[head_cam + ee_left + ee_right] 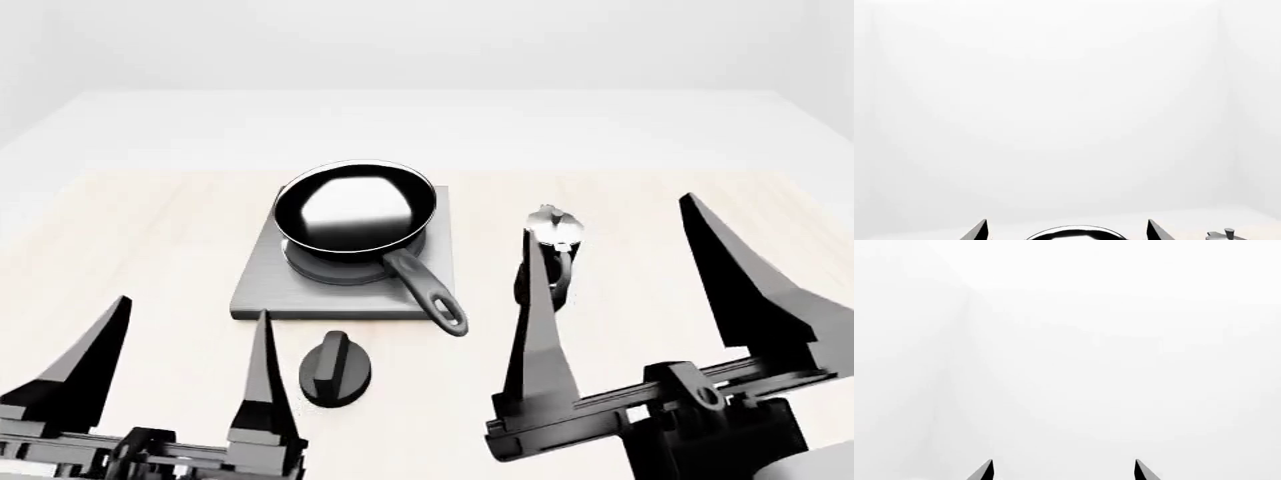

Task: Put the frying pan on the stove.

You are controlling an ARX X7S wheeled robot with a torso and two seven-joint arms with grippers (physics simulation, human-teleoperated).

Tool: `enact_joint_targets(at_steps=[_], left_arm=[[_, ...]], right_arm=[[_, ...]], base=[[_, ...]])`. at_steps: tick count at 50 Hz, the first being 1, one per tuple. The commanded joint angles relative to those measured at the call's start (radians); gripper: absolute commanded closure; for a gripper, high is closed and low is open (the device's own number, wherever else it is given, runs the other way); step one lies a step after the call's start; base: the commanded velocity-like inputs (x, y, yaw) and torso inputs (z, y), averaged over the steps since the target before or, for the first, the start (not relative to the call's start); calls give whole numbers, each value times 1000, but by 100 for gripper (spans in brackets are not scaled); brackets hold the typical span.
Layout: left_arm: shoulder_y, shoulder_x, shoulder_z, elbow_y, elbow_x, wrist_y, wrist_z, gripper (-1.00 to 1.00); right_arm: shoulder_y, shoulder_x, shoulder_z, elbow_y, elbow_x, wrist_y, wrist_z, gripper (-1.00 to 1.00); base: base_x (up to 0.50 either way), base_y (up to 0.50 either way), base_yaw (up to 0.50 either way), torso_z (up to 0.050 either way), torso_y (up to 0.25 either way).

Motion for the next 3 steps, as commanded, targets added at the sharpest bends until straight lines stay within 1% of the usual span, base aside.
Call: enact_joint_targets(at_steps=[1,3], left_arm=[[27,-22,-1,62,10,3,-14,-100],[29,-26,2,66,13,5,-15,-100]], right_arm=[[376,6,-443,-6,-34,-138,174,-100],[399,6,-465,-6,-40,-147,174,-100]], base=[[0,0,0,0,0],[0,0,0,0,0]])
